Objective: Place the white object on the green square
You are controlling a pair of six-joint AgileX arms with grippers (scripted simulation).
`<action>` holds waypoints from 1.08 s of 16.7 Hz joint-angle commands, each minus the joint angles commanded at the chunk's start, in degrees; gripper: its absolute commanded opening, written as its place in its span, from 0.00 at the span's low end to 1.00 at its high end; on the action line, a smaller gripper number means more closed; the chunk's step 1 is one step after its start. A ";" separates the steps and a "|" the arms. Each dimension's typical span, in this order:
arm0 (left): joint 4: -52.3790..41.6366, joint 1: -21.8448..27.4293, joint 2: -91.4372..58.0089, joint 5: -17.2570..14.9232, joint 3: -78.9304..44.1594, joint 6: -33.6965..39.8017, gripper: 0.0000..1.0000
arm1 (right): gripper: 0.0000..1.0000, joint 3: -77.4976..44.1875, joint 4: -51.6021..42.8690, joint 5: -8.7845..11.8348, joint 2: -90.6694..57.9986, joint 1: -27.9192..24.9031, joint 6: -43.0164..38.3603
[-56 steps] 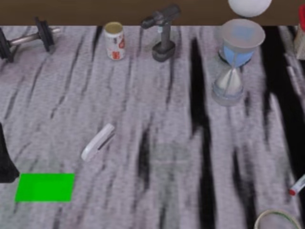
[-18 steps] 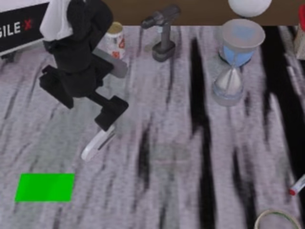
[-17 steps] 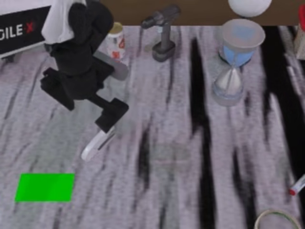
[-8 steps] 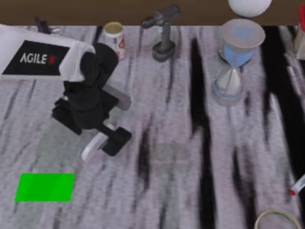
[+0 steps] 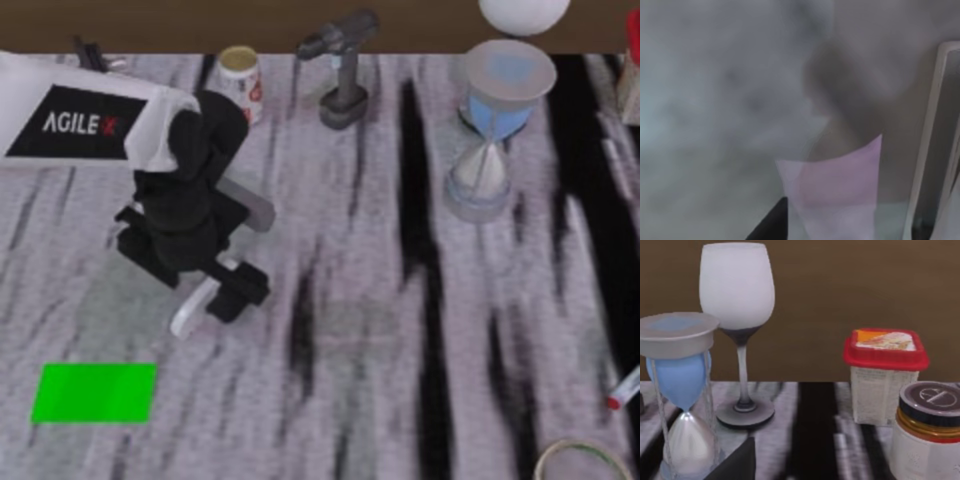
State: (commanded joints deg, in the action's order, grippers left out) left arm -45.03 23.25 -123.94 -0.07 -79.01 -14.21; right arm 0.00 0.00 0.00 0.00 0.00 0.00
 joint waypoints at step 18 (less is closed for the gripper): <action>-0.19 -0.04 0.11 0.01 -0.18 -0.06 0.00 | 1.00 0.00 0.00 0.00 0.00 0.00 0.00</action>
State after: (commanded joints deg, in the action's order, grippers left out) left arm -45.23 23.22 -123.83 -0.06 -79.19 -14.28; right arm 0.00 0.00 0.00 0.00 0.00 0.00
